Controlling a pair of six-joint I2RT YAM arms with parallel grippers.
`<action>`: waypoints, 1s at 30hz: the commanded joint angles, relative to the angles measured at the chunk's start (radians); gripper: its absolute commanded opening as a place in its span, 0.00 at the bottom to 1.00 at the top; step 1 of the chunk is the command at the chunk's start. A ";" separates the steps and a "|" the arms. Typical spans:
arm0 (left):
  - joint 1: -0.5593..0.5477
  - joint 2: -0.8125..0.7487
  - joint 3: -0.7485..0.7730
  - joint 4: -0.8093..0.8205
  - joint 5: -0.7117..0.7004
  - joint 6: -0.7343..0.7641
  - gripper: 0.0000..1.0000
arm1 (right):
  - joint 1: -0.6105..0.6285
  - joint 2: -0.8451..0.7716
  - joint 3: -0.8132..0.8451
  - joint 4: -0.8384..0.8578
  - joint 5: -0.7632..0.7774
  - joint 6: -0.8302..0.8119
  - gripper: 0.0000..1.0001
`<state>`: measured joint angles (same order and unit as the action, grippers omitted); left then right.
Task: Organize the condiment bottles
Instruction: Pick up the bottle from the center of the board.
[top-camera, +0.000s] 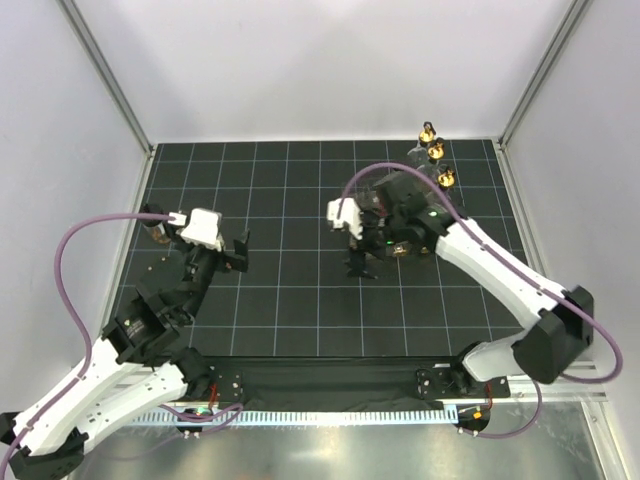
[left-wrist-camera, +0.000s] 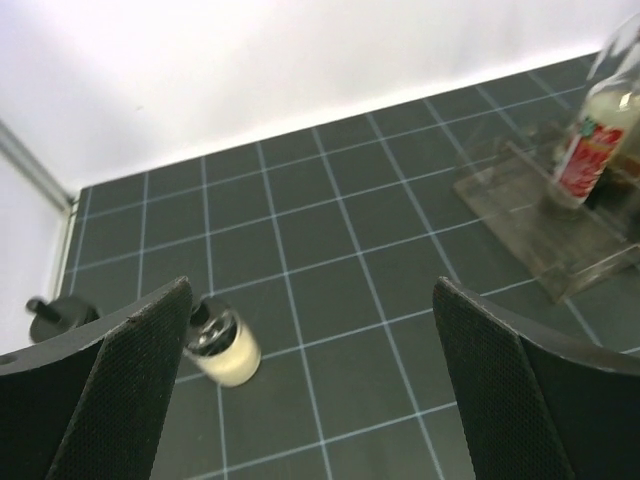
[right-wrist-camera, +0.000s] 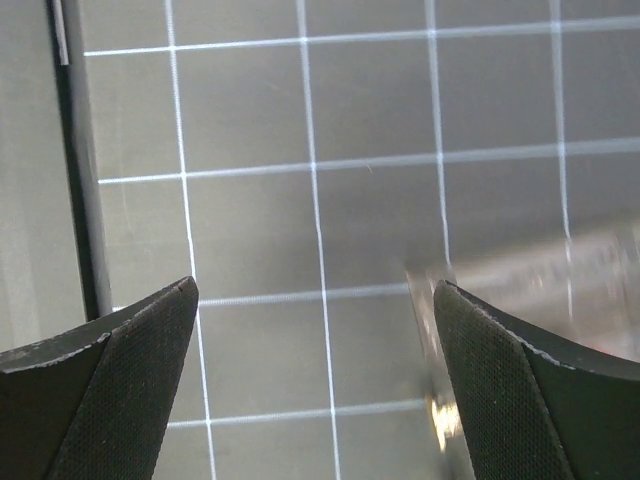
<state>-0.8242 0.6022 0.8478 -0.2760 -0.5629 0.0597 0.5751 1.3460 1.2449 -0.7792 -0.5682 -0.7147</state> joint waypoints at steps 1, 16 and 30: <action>0.002 -0.038 -0.044 0.006 -0.092 0.009 1.00 | 0.103 0.077 0.103 0.018 0.076 0.011 1.00; 0.005 -0.263 -0.168 0.089 -0.242 0.069 1.00 | 0.403 0.528 0.534 0.055 0.165 0.073 1.00; 0.031 -0.312 -0.196 0.118 -0.258 0.080 1.00 | 0.482 0.751 0.721 0.498 0.399 0.435 1.00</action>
<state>-0.7982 0.3065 0.6579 -0.2180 -0.8047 0.1390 1.0428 2.0441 1.8877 -0.4679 -0.3191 -0.4385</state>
